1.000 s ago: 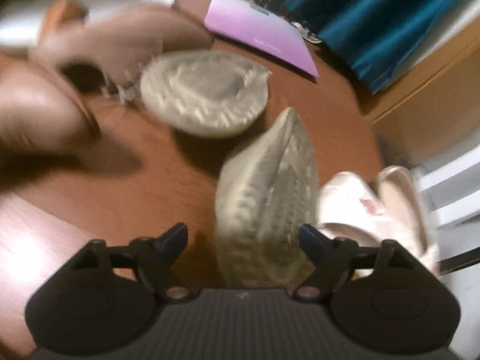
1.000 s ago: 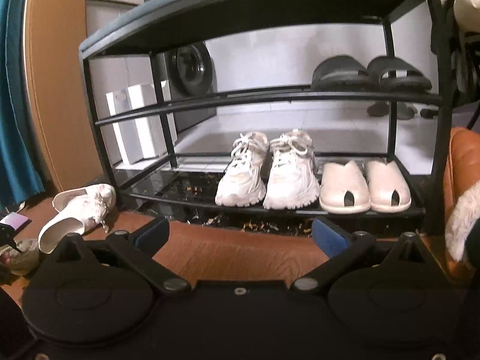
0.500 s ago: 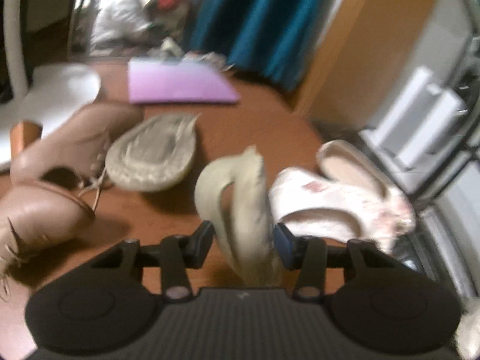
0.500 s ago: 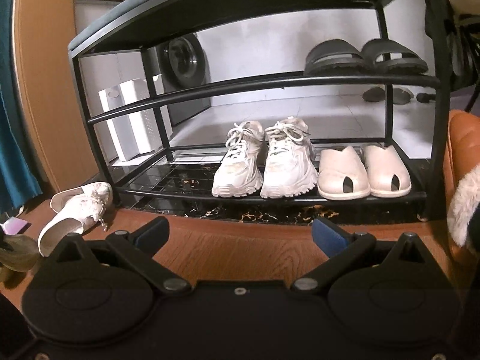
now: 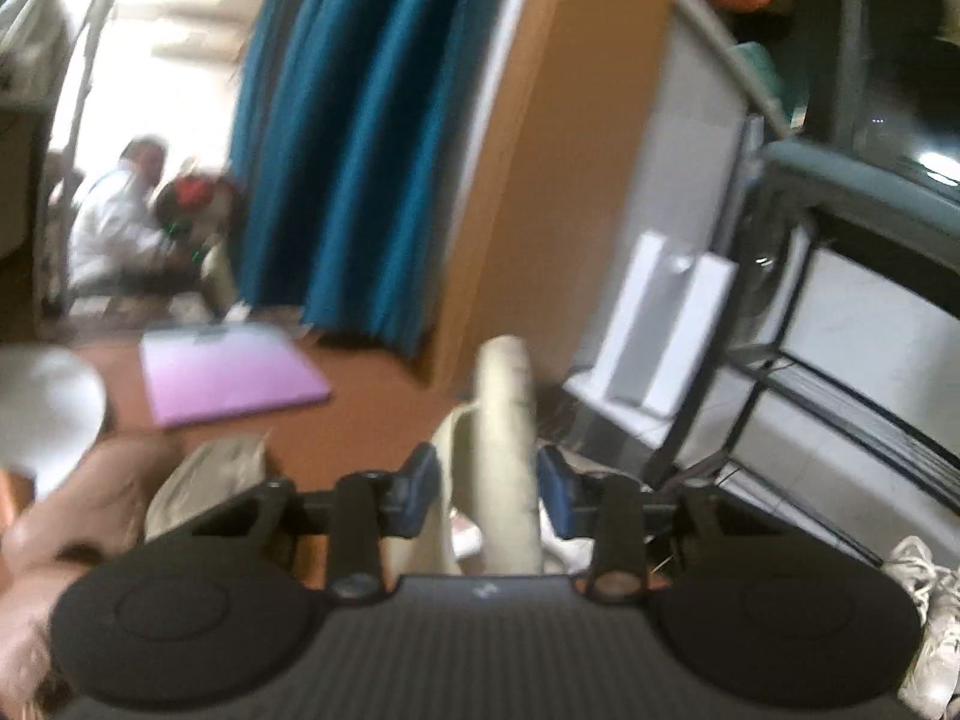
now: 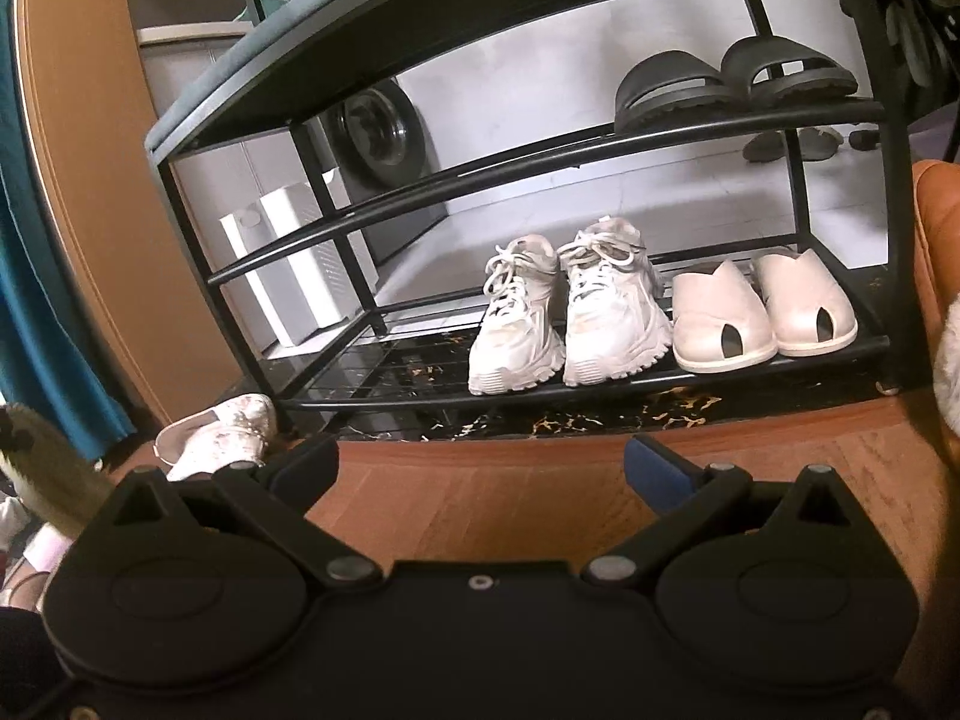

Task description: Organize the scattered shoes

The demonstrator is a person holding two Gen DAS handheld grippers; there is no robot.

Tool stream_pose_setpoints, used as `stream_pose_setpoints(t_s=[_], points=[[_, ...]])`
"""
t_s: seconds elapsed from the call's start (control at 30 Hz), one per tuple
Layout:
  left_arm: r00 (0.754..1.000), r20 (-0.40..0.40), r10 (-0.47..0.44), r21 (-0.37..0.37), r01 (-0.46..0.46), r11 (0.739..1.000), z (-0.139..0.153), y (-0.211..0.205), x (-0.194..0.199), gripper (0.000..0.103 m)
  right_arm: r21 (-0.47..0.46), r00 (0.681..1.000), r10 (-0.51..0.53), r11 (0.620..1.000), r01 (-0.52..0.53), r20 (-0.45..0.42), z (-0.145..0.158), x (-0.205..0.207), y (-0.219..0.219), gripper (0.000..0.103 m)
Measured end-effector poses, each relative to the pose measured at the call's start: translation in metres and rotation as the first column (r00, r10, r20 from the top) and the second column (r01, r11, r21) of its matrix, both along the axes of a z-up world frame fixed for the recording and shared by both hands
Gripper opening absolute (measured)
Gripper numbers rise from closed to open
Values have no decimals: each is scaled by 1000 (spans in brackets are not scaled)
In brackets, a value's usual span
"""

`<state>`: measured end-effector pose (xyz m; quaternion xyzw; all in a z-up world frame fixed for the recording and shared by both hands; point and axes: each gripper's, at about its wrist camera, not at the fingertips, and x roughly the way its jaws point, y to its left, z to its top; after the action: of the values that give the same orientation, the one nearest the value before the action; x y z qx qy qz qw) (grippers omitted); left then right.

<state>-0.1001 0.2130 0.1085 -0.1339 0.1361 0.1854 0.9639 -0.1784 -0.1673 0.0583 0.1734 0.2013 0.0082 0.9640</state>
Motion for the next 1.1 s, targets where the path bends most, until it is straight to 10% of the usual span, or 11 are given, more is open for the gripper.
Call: stream_pose_setpoints(t_s=[0.13, 0.23, 0.37, 0.5, 0.63, 0.73, 0.87, 0.97, 1.1], points=[[979, -80, -186, -56, 182, 982, 3, -26, 28, 17, 36, 1000, -16, 999, 17, -5, 1, 2, -6, 103], [903, -196, -382, -91, 372, 924, -1, -56, 53, 17, 71, 999, -37, 997, 38, -17, 0, 3, -11, 103], [656, -371, -657, -211, 630, 748, -17, -117, 87, 22, 108, 995, -92, 990, 95, -30, -1, 4, -24, 103], [390, -569, -724, -253, 754, 606, -52, -188, 100, 24, 176, 983, -166, 968, 177, -75, -9, 4, -42, 103], [256, -731, -633, -158, 839, 521, -83, -240, 86, 26, 244, 965, -229, 936, 255, -128, -18, 5, -60, 103], [288, -736, -612, -74, 865, 496, -85, -249, 70, 39, 288, 959, -227, 919, 269, -169, -25, 9, -68, 103], [497, -480, -723, 103, 850, 517, -39, -227, 35, 102, 286, 964, -181, 930, 232, -193, -30, 15, -63, 103], [544, -315, -778, 120, 836, 536, -22, -214, 21, 102, 286, 966, -146, 936, 204, -211, -34, 19, -59, 103], [681, -266, -682, 65, 719, 692, -24, -194, 28, 102, 286, 967, -99, 944, 166, -236, -39, 25, -55, 103]])
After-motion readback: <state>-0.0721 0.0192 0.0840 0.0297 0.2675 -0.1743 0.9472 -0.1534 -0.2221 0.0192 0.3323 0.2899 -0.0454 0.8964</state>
